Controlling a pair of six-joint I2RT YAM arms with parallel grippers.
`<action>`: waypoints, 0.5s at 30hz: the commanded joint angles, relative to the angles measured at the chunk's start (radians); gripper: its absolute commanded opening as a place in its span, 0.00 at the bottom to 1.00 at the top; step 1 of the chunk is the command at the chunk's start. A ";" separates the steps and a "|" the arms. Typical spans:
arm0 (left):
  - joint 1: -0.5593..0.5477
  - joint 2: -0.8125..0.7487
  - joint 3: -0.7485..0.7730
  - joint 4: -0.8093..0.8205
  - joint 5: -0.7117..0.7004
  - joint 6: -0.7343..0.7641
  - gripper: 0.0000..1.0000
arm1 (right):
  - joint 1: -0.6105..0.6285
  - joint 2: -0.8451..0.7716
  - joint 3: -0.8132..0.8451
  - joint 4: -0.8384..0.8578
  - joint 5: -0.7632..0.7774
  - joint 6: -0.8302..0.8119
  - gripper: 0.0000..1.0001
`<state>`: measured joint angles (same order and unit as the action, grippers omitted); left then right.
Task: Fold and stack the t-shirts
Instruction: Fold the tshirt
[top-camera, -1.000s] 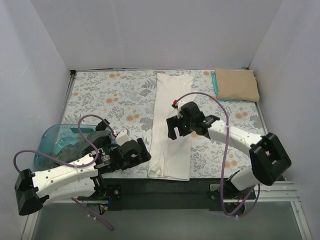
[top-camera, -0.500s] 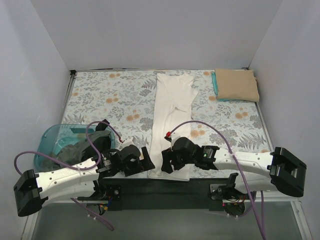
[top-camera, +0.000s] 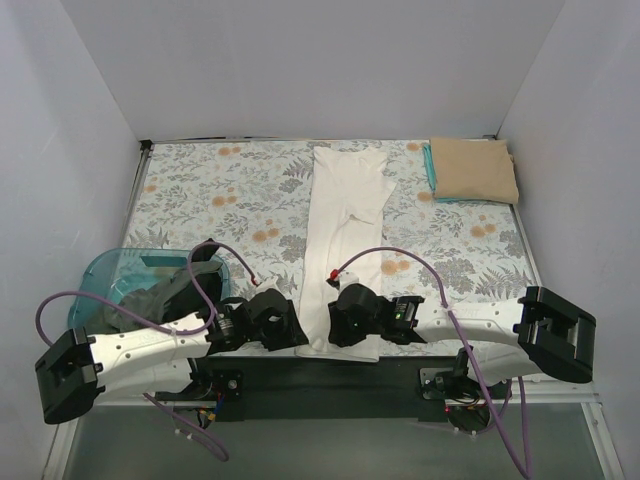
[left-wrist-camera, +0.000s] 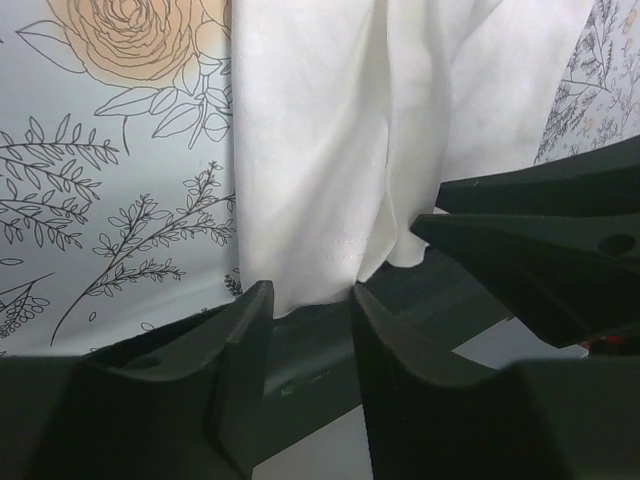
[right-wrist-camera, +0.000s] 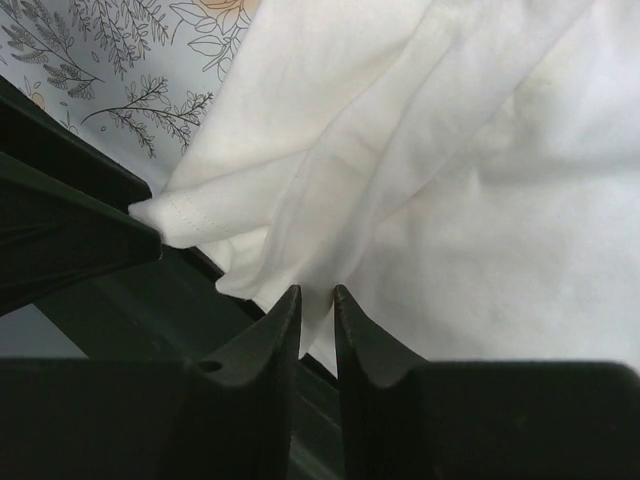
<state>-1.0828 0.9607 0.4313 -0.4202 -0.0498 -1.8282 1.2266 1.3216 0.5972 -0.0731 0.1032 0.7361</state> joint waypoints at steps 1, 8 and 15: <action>0.000 0.006 -0.011 0.032 0.045 0.023 0.31 | 0.010 -0.015 -0.014 0.035 0.012 0.032 0.25; 0.000 -0.060 -0.055 0.012 0.128 0.037 0.00 | 0.016 -0.079 -0.086 0.061 -0.022 0.068 0.01; 0.000 -0.138 -0.094 -0.141 0.062 -0.036 0.00 | 0.020 -0.148 -0.183 0.122 -0.056 0.112 0.01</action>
<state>-1.0828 0.8543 0.3573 -0.4721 0.0319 -1.8317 1.2385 1.2098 0.4438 0.0048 0.0639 0.8165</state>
